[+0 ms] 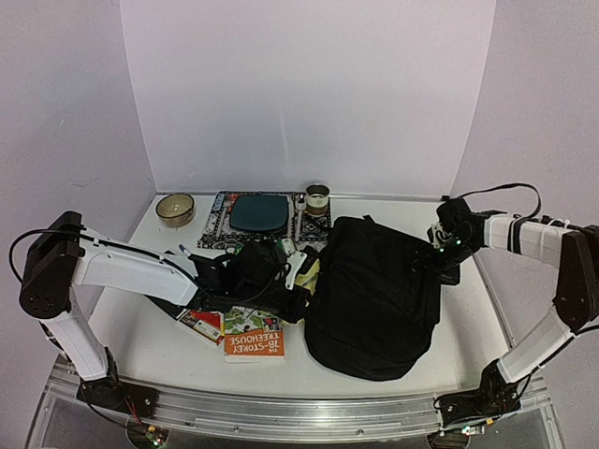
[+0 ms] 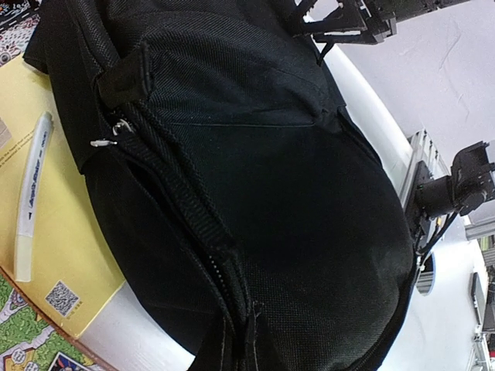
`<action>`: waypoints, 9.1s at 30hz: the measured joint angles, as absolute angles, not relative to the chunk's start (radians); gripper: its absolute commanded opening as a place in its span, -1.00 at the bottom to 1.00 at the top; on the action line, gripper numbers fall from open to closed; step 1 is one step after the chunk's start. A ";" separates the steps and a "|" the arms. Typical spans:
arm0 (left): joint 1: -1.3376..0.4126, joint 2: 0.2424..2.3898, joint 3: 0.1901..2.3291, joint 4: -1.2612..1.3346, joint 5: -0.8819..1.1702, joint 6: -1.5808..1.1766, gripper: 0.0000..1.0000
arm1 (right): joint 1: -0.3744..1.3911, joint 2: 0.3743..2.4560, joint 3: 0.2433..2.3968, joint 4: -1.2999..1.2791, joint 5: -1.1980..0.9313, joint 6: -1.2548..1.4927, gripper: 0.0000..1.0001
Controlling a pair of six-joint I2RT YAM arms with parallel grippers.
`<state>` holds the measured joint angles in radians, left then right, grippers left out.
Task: Pack the student bag
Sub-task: Put down the student bag at the center of the board, then grab the student bag from the center of the board, then pick up the lower front pocket of the student bag, then unzip the lower front pocket of the student bag, then grab the lower front pocket of the student bag.
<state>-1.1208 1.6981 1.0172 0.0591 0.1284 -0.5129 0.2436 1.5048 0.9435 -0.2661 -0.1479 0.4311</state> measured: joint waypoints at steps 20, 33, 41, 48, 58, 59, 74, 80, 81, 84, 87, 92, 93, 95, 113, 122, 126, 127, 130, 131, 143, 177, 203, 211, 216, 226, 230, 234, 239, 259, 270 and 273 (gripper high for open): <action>-1.109 1.699 1.029 -0.027 0.122 -0.471 -1.00 | 0.223 1.447 0.904 -0.170 -0.267 0.488 0.50; -1.109 1.703 1.035 -0.036 0.121 -0.471 -1.00 | 0.223 1.473 0.871 -0.131 -0.288 0.521 0.34; -1.107 1.707 1.045 -0.050 0.121 -0.469 -1.00 | 0.218 1.554 0.820 -0.042 -0.337 0.528 0.30; -1.105 1.718 1.045 -0.053 0.121 -0.468 -1.00 | 0.203 1.594 0.794 0.042 -0.423 0.546 -0.24; -1.100 1.726 1.046 -0.068 0.091 -0.462 -1.00 | 0.192 1.514 0.768 0.061 -0.497 0.553 -0.68; -1.100 1.731 1.047 -0.071 0.085 -0.460 -1.00 | 0.192 1.495 0.765 0.061 -0.508 0.555 -0.70; -1.099 1.769 1.081 -0.117 0.046 -0.417 -0.86 | 0.192 1.347 0.749 0.063 -0.597 0.614 -0.94; -1.098 1.769 1.101 -0.139 -0.005 -0.411 -0.25 | 0.195 1.325 0.741 0.077 -0.608 0.646 -1.00; -1.097 1.769 1.106 -0.142 -0.018 -0.409 -0.08 | 0.198 1.320 0.741 0.079 -0.610 0.651 -1.00; -1.094 1.767 1.126 -0.165 -0.066 -0.400 0.25 | 0.213 1.300 0.741 0.079 -0.609 0.665 -1.00; -1.092 1.759 1.148 -0.197 -0.113 -0.396 0.41 | 0.233 1.274 0.741 0.071 -0.601 0.675 -1.00; -1.090 1.714 1.202 -0.252 -0.170 -0.385 0.53 | 0.277 1.204 0.766 -0.020 -0.534 0.674 -1.00; -1.089 1.706 1.220 -0.255 -0.177 -0.380 0.54 | 0.289 1.192 0.778 -0.042 -0.520 0.673 -1.00; -1.089 1.698 1.257 -0.257 -0.181 -0.372 0.55 | 0.315 1.177 0.804 -0.077 -0.489 0.673 -1.00; -1.152 1.971 1.718 -0.246 0.104 -0.267 0.38 | 0.545 1.169 0.933 -0.204 -0.266 0.670 -1.00; -1.153 2.045 1.742 -0.230 0.228 -0.227 0.06 | 0.558 1.169 0.953 -0.218 -0.265 0.674 -1.00; -1.152 2.064 1.767 -0.219 0.269 -0.215 -0.02 | 0.558 1.169 0.953 -0.218 -0.265 0.675 -1.00; -1.152 2.067 1.774 -0.213 0.280 -0.211 -0.04 | 0.558 1.169 0.953 -0.218 -0.265 0.675 -1.00; -1.152 2.070 1.794 -0.204 0.305 -0.208 -0.16 | 0.559 1.169 0.954 -0.218 -0.265 0.675 -1.00; -1.152 2.072 1.802 -0.200 0.311 -0.207 -0.21 | 0.560 1.169 0.954 -0.218 -0.265 0.675 -1.00; -1.152 2.086 1.827 -0.183 0.319 -0.205 -0.99 | 0.562 1.169 0.960 -0.223 -0.262 0.675 -1.00; -1.033 1.649 1.117 -0.033 -0.084 -0.428 -1.00 | 0.446 1.106 0.920 -0.331 -0.058 0.541 -1.00; -0.998 1.756 1.140 -0.025 -0.003 -0.327 -1.00 | 0.551 1.274 0.944 -0.383 -0.055 0.115 0.46; -0.998 1.756 1.141 -0.025 0.021 -0.313 -1.00 | 0.680 1.401 1.024 -0.368 0.051 0.006 0.61; -0.998 1.756 1.143 -0.024 0.028 -0.312 -1.00 | 0.749 1.451 1.026 -0.366 0.113 -0.040 0.75; -0.998 1.756 1.159 -0.006 0.050 -0.314 -1.00 | 0.857 1.474 1.026 -0.343 0.194 -0.116 0.90; -0.998 1.756 1.159 0.000 0.051 -0.317 -1.00 | 0.880 1.511 1.026 -0.341 0.255 -0.143 0.91; -0.998 1.756 1.159 0.002 0.051 -0.324 -1.00 | 0.894 1.542 1.025 -0.348 0.332 -0.163 0.91; -0.998 1.756 1.159 0.002 0.050 -0.338 -1.00 | 0.898 1.560 1.017 -0.365 0.423 -0.177 0.80; -0.998 1.756 1.159 0.005 0.057 -0.345 -1.00 | 0.910 1.547 0.950 -0.292 0.605 -0.186 -0.24; -0.998 1.772 1.159 0.010 0.085 -0.350 -1.00 | 0.910 1.397 0.895 -0.170 0.655 -0.185 -0.49; -0.998 1.775 1.159 0.010 0.093 -0.350 -1.00 | 0.910 1.397 0.888 -0.148 0.631 -0.177 -0.78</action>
